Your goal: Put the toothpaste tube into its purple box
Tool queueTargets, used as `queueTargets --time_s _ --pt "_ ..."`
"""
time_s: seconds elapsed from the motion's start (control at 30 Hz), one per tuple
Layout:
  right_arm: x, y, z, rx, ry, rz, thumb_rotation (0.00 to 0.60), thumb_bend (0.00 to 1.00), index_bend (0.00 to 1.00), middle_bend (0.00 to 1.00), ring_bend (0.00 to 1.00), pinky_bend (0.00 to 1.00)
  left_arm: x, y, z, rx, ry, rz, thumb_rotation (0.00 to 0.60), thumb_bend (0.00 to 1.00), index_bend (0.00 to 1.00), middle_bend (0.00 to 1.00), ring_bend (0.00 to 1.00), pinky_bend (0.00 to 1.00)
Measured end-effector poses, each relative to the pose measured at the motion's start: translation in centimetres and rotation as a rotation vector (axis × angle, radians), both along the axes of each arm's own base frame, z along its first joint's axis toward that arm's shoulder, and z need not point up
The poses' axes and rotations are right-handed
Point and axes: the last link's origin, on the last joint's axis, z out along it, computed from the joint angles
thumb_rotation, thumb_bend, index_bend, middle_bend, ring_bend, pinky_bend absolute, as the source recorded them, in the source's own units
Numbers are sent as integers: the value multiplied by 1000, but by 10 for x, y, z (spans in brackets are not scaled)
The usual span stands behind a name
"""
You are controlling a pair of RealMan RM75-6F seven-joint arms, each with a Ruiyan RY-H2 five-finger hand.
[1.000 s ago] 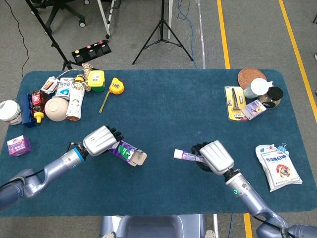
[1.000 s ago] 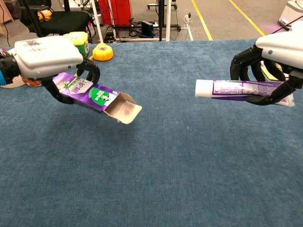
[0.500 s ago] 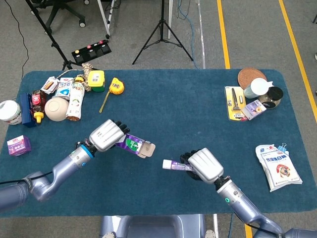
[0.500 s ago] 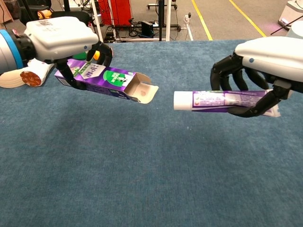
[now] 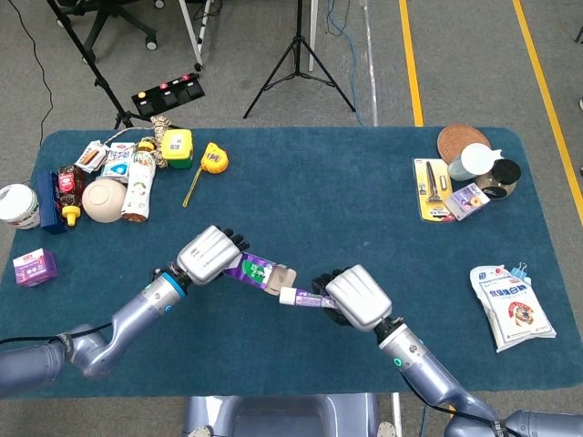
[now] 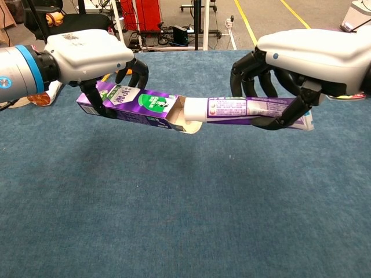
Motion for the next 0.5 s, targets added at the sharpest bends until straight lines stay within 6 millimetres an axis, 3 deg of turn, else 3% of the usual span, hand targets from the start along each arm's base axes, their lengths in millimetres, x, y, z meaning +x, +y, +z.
queueTargets --time_s 0.5 --pt "13 -6 -12 -9 10 -36 600 527 549 648 616 708 5 -4 -8 -22 -24 28 600 143 587 465 462 702"
